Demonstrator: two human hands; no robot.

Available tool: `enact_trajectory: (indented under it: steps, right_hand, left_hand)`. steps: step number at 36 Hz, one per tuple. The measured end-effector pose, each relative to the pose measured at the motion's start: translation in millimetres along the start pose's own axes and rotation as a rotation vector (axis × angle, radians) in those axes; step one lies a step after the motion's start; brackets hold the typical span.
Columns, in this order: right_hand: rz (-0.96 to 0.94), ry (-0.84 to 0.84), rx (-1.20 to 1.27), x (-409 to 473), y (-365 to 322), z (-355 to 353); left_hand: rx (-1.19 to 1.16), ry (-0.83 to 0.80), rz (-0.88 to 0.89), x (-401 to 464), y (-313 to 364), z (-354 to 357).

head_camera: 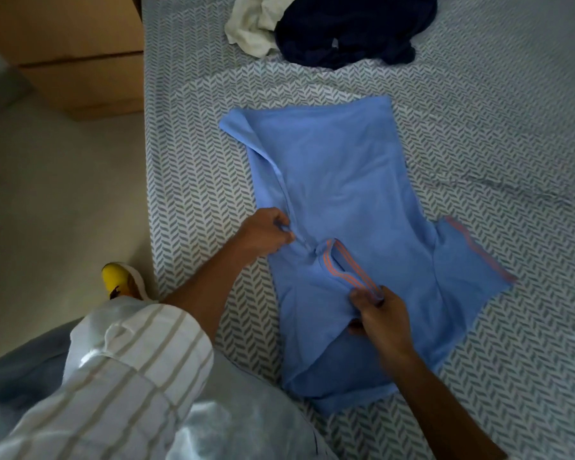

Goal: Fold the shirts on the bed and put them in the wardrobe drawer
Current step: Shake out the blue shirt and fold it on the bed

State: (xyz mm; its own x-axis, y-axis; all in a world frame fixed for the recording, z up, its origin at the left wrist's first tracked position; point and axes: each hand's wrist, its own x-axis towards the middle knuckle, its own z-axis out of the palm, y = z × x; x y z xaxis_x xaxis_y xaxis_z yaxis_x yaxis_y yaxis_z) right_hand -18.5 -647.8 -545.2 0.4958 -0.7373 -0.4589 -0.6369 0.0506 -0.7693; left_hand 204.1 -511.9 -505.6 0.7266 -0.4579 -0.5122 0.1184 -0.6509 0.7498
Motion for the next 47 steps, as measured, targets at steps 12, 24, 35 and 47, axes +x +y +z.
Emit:
enact_trajectory:
  steps: [12, 24, 35, 47]
  right_hand:
    - [-0.12, 0.108, -0.386, 7.6, -10.2, -9.9]
    - [-0.943, 0.048, -0.924, 46.2, -81.9, 63.3]
    - [-0.974, 0.024, -0.534, 91.8, -56.9, 78.9]
    - [-0.981, -0.004, -0.471, 92.9, -55.8, 78.9]
  left_hand:
    - [0.127, 0.018, 0.129, 7.2, -18.1, 6.3]
    - [0.022, 0.219, 0.087, 29.3, -14.5, -9.5]
    - [-0.246, 0.441, -0.183, 129.4, 7.5, -80.8]
    - [-0.498, 0.526, -0.328, 199.7, 41.9, -113.5]
